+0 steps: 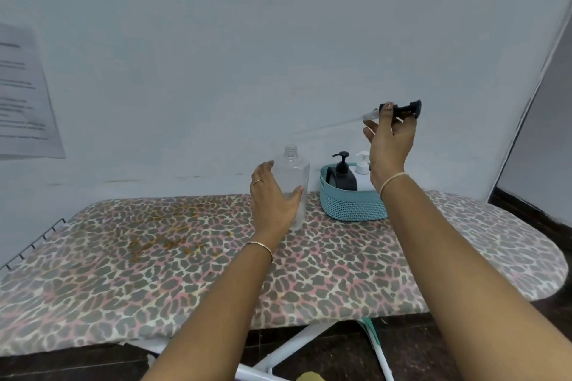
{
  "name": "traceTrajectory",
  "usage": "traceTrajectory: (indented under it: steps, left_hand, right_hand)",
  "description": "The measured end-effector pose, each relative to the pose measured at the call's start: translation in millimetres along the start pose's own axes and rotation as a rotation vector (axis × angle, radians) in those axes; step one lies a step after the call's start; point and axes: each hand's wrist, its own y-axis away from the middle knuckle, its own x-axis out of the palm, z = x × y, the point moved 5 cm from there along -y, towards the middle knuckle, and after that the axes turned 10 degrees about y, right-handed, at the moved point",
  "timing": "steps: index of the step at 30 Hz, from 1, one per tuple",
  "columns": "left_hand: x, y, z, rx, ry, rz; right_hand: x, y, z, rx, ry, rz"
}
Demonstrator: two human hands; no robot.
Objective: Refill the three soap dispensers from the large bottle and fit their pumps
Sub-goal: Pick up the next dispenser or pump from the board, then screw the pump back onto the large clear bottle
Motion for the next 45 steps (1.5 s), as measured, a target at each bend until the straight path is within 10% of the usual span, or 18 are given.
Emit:
traceTrajectory:
  steps: [22,45]
  left_hand:
    - [25.5,-56.1,12.9,-0.164,0.046,0.197]
    - [21.2,-50.4,11.7,-0.186,0.053,0.188]
  right_hand:
    - [72.9,-19.9,48.4,-0.489,0.448,0.125]
    - [102.5,1.9,13.9,-0.527,0.623,0.427]
